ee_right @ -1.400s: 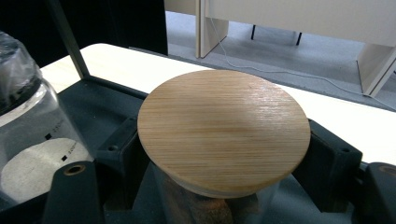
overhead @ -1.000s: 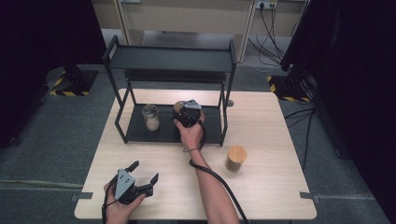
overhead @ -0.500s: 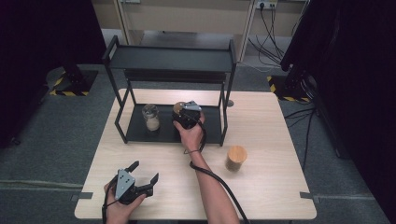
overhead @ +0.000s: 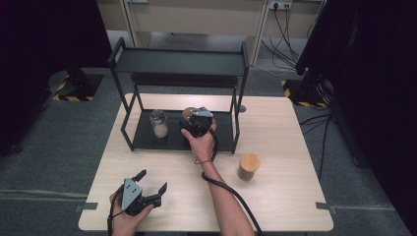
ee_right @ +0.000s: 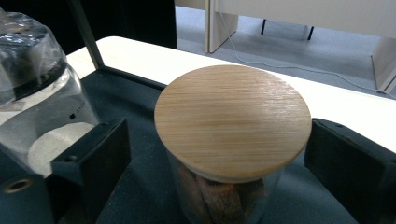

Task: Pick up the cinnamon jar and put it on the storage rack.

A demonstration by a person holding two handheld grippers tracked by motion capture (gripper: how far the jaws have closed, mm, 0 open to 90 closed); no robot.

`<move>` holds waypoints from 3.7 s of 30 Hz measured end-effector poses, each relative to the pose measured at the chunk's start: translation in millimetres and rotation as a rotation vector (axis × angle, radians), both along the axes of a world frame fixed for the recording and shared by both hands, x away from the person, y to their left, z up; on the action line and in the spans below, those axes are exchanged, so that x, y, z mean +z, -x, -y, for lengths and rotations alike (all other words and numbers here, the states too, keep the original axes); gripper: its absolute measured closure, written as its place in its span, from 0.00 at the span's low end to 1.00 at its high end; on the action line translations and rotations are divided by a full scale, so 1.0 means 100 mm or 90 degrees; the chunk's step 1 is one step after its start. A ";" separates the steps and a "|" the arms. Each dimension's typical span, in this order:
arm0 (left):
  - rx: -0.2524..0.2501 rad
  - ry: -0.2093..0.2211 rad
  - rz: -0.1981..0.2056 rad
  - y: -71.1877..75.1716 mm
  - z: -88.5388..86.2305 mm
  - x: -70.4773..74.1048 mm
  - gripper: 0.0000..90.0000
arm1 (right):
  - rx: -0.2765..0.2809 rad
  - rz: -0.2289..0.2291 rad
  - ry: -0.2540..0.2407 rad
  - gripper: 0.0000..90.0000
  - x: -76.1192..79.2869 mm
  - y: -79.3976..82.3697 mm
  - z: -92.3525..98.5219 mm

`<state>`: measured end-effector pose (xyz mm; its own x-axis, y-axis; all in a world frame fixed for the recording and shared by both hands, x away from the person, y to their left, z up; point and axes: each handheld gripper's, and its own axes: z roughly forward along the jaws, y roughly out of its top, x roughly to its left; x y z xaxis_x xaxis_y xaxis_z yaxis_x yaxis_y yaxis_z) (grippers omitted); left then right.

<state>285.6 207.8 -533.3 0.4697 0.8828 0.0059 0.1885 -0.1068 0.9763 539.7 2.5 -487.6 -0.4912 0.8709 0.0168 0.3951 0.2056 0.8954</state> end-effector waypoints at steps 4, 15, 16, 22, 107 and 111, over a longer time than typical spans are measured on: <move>0.001 -0.001 0.001 0.00 0.00 0.00 0.12 | 0.009 -0.001 -0.006 0.05 0.03 0.03 0.02; 0.002 -0.001 0.001 0.00 0.01 0.00 0.12 | 0.025 -0.007 -0.015 0.03 0.09 0.14 0.08; 0.002 -0.001 0.001 0.00 0.01 0.00 0.12 | 0.026 -0.007 -0.014 0.03 0.09 0.14 0.08; 0.002 -0.001 0.002 0.00 0.01 0.00 0.12 | 0.032 -0.014 -0.015 0.03 0.10 0.19 0.12; 0.001 -0.007 0.005 0.03 0.04 0.00 0.12 | 0.108 -0.024 0.010 0.03 0.02 1.08 0.60; 0.001 -0.007 0.005 0.03 0.04 0.00 0.12 | 0.111 -0.024 0.012 0.03 0.01 1.11 0.62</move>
<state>282.7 203.7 -533.3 0.4682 0.8834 0.0198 0.1806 -0.1176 0.9765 428.9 -59.8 -486.1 -0.6340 0.7729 0.0231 0.3859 0.2903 0.8757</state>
